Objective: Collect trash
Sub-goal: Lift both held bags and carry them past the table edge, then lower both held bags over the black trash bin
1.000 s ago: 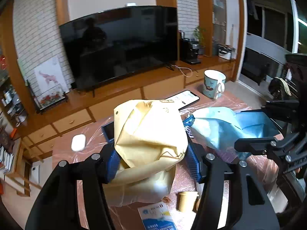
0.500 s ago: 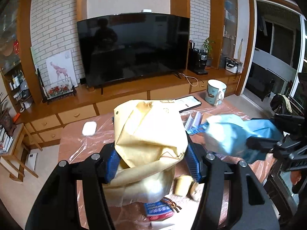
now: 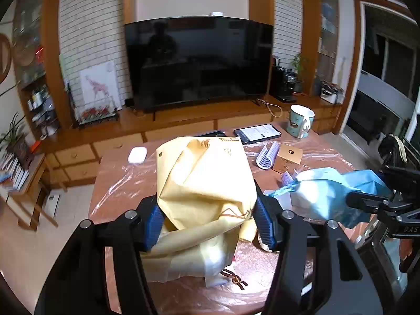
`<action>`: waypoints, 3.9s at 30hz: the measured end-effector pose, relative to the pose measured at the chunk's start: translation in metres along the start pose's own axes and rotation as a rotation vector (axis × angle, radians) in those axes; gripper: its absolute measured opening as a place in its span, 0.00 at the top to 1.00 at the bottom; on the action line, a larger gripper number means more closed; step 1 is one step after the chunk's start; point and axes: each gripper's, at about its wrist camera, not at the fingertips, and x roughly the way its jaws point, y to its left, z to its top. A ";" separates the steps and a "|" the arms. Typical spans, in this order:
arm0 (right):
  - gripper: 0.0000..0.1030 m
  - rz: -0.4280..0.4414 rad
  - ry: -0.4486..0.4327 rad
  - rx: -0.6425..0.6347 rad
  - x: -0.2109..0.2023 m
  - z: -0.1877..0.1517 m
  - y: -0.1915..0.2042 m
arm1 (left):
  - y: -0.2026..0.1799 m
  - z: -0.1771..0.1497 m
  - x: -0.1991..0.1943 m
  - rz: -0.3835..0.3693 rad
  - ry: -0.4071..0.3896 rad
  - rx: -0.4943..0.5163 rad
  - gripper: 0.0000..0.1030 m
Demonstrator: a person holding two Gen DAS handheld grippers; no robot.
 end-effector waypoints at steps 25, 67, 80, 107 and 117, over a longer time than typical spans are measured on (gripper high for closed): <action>0.51 -0.047 0.088 -0.097 -0.098 -0.107 -0.006 | -0.081 -0.099 -0.067 -0.024 0.128 -0.005 0.42; 0.50 -0.013 0.322 -0.006 -0.017 -0.161 0.020 | -0.127 -0.160 -0.016 0.040 0.359 -0.010 0.42; 0.50 -0.029 0.341 0.021 -0.004 -0.161 0.014 | -0.132 -0.173 0.003 0.026 0.425 0.000 0.42; 0.50 -0.068 0.409 0.034 0.037 -0.170 0.003 | -0.125 -0.194 0.039 -0.019 0.550 -0.030 0.42; 0.50 -0.082 0.423 0.032 0.050 -0.172 0.004 | -0.125 -0.198 0.049 -0.027 0.569 -0.034 0.42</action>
